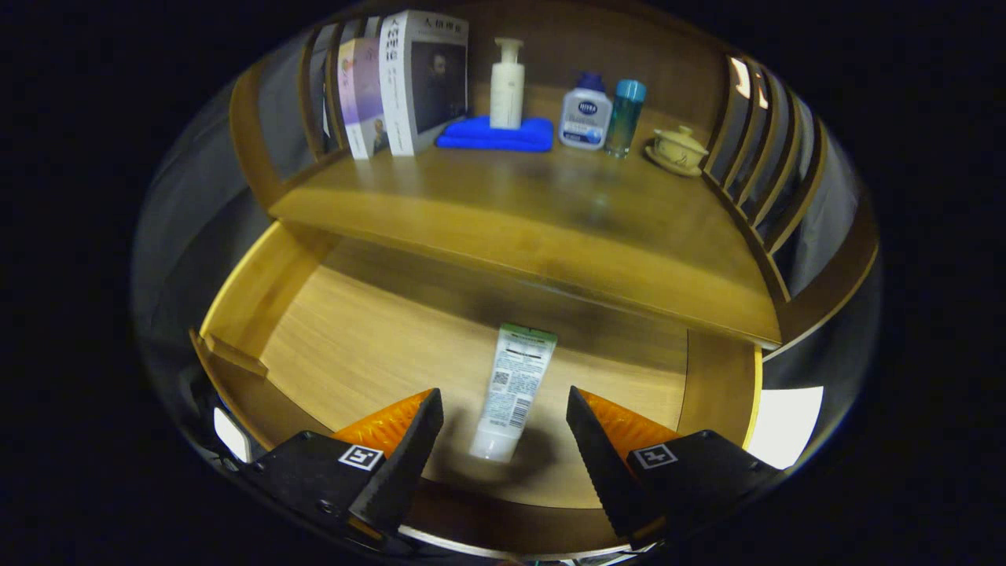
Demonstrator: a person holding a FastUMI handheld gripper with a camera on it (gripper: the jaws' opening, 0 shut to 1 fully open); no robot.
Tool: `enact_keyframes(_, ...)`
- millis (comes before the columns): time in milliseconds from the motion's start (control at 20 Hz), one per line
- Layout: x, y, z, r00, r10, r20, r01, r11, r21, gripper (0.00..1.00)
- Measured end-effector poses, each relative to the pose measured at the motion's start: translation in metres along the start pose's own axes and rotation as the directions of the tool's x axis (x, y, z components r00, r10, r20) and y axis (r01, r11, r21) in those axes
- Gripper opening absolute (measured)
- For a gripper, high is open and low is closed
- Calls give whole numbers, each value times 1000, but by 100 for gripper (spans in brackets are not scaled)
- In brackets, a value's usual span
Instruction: Pull open the drawer, take out the items inside it, and place them on the countertop above the cabinet.
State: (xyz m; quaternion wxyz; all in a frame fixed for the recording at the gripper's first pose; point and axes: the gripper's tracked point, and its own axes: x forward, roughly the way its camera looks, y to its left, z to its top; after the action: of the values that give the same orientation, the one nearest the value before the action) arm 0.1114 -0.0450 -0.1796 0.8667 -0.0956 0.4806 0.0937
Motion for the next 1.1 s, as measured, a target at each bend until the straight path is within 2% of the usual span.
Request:
enact_keyframes(150, 15, 5, -6, 996, 24, -81, -22, 999, 25, 99)
enact_keyframes(650, 50, -2, -24, 972, -24, -232, 33, 999, 33, 99)
enact_keyframes(800, 56, 8, -26, 968, 15, -251, -2, 999, 52, 87)
enact_keyframes(1100, 53, 6, -28, 962, 31, -271, -6, 996, 93, 53)
